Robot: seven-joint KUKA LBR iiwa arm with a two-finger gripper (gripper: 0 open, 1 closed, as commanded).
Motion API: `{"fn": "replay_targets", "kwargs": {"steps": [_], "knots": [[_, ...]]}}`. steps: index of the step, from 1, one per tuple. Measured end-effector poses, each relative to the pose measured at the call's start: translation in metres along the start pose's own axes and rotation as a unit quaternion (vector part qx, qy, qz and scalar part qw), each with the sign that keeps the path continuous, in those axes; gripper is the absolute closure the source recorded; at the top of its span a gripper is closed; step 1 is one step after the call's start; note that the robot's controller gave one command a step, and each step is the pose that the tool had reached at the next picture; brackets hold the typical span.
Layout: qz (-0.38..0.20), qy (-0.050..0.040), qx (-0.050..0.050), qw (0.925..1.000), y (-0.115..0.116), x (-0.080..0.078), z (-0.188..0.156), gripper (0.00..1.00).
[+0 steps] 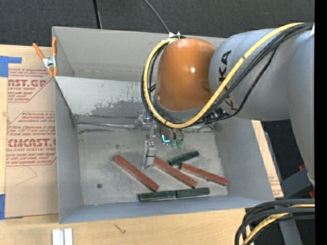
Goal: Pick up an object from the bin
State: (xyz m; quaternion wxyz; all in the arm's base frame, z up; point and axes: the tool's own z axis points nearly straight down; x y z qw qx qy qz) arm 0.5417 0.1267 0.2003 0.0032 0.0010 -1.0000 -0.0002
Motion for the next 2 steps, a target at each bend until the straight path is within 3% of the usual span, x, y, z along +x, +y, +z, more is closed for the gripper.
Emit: {"fn": "replay_targets", "kwargs": {"steps": [1, 2], "knots": [[0.001, -0.0037, 0.000, 1.0000, -0.001, -0.002, -0.004, 0.00], [-0.050, -0.0042, 0.000, 0.9987, 0.004, 0.005, 0.129, 1.00]]}}
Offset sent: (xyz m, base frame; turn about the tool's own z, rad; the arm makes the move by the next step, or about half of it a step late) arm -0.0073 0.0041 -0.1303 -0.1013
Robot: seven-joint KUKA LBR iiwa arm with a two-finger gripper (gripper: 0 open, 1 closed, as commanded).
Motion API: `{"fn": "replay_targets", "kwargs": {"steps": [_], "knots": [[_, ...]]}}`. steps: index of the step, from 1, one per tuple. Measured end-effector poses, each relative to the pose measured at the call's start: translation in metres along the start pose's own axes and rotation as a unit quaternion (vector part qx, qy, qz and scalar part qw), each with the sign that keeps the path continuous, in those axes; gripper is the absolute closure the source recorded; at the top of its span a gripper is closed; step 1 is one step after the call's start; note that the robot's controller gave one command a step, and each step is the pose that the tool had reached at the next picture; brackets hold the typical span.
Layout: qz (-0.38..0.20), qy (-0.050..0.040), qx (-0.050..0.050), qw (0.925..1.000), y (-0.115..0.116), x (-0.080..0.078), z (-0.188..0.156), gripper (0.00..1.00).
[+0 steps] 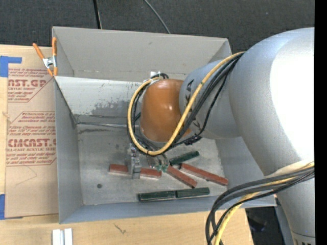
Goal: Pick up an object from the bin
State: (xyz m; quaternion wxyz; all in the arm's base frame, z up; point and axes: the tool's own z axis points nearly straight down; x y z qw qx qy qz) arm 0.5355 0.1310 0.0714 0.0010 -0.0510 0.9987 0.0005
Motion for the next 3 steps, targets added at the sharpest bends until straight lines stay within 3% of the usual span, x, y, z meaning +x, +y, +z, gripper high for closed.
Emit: {"fn": "replay_targets", "kwargs": {"steps": [1, 2, 3], "knots": [[0.000, -0.0005, 0.000, 1.0000, 0.000, 0.000, 0.001, 0.00], [0.000, -0.0004, 0.000, 1.0000, 0.000, 0.000, 0.001, 0.00], [-0.154, 0.0028, -0.001, 0.9880, 0.051, 0.044, 0.001, 1.00]]}}
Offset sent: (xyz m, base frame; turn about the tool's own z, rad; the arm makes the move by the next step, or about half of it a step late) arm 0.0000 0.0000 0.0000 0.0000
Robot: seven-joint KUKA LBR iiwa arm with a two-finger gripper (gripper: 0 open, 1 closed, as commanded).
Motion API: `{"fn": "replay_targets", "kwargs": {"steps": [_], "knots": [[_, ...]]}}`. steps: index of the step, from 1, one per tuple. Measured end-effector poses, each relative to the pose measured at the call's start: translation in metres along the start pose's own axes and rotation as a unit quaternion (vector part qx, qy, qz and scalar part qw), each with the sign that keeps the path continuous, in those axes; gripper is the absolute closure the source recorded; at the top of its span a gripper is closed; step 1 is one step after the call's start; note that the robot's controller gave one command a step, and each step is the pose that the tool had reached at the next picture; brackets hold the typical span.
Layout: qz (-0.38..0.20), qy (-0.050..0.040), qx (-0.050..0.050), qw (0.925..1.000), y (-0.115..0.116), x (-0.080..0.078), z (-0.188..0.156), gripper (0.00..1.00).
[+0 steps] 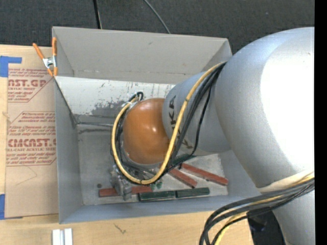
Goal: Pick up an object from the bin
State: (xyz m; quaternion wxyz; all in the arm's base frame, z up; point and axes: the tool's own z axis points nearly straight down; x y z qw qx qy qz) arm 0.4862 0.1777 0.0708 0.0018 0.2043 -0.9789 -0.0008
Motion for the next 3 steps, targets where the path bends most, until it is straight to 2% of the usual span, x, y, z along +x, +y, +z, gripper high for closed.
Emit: {"fn": "replay_targets", "kwargs": {"steps": [1, 2, 3], "knots": [[0.001, -0.0042, 0.000, 1.0000, -0.0011, -0.0015, 0.0003, 0.00], [0.001, -0.0026, 0.001, 1.0000, -0.0015, -0.0011, -0.0005, 1.00], [0.001, -0.0045, 0.000, 1.0000, -0.0013, -0.0015, 0.0003, 0.00]]}}
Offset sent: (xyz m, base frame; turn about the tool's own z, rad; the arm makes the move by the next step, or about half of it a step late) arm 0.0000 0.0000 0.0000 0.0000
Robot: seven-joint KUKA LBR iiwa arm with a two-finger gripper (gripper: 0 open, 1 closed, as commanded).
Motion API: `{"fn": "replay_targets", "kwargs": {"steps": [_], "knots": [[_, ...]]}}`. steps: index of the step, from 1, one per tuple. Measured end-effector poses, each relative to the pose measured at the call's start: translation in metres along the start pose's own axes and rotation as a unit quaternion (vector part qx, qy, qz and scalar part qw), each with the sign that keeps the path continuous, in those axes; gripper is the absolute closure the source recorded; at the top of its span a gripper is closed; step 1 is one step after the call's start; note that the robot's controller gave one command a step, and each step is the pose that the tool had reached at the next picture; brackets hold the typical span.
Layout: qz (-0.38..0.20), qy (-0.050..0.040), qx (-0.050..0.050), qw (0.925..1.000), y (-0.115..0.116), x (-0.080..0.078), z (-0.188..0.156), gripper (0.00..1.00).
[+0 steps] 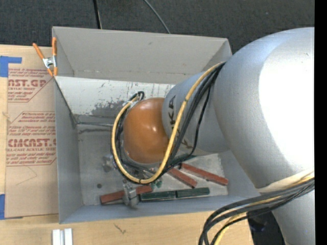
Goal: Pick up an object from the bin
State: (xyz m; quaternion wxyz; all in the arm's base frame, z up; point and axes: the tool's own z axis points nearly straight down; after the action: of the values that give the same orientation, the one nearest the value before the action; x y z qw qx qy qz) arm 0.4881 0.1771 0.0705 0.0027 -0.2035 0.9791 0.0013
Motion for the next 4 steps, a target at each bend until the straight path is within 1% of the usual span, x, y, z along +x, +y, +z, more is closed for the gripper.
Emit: {"fn": "replay_targets", "kwargs": {"steps": [1, 2, 3, 4], "knots": [[0.000, 0.0020, 0.000, 1.0000, 0.000, 0.001, -0.001, 1.00], [0.000, 0.0020, 0.000, 1.0000, 0.000, 0.001, -0.001, 1.00], [-0.020, -0.0012, 0.000, 0.9998, 0.056, -0.021, -0.003, 0.00], [-0.020, 0.0021, 0.000, 0.9998, 0.056, -0.020, -0.002, 1.00]]}}
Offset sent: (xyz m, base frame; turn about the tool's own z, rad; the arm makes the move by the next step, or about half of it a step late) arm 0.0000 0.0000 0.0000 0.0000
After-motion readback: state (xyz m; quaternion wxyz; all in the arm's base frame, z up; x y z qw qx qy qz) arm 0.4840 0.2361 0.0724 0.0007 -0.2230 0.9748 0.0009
